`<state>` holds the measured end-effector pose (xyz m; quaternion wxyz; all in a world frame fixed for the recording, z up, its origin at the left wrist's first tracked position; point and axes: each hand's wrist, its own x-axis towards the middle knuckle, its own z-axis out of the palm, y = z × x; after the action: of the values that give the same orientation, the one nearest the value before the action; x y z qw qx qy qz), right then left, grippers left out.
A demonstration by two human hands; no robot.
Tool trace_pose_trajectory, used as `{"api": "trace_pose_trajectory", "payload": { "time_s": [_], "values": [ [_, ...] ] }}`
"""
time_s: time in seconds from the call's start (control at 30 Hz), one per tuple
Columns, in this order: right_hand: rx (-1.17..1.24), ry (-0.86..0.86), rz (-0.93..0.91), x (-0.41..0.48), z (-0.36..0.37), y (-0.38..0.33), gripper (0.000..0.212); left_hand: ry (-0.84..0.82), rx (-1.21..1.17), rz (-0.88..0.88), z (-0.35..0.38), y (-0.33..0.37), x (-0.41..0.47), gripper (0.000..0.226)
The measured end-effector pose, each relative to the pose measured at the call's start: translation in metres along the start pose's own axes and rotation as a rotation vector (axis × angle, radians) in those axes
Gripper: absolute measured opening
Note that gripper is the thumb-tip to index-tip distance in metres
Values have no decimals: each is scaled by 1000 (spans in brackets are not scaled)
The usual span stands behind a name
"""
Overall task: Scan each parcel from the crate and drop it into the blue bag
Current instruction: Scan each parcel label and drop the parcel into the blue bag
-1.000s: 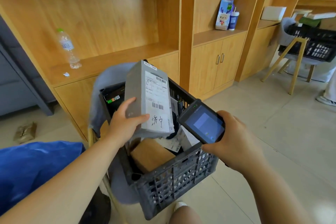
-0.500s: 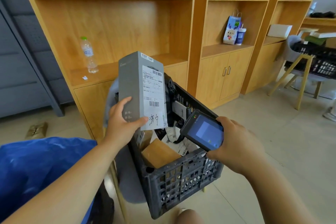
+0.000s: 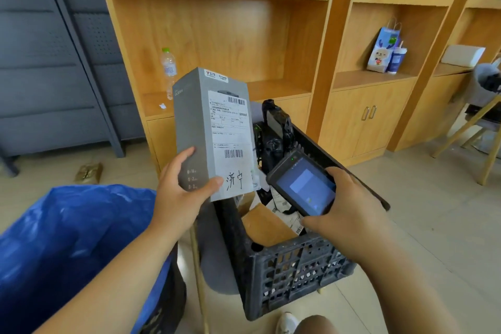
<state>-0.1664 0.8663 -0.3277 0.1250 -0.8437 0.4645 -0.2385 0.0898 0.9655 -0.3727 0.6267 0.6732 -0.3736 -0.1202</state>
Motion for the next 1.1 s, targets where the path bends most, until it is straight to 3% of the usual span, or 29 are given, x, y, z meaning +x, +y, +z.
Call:
{"api": "trace_pose_trajectory", "payload": {
  "time_s": [0.3, 0.43, 0.53, 0.73, 0.9, 1.1],
  "values": [
    [69, -129, -212, -2, 59, -82, 85, 335, -54, -229, -122, -45, -72, 55],
    [80, -186, -250, -7, 78, -107, 83, 420, 270, -365, -173, -72, -83, 52],
    [78, -202, -275, -11, 86, -117, 82, 346, 426, -472, -194, -89, -79, 53],
    [65, -220, -248, -11, 83, -110, 88, 105, 381, -540, -175, -96, -76, 20],
    [98, -165, -155, -1, 62, -76, 89, -111, 431, -383, -122, -69, -57, 10],
    [82, 1, 3, 9, 32, -10, 90, -259, 371, -182, -44, -22, -22, 11]
  ]
}}
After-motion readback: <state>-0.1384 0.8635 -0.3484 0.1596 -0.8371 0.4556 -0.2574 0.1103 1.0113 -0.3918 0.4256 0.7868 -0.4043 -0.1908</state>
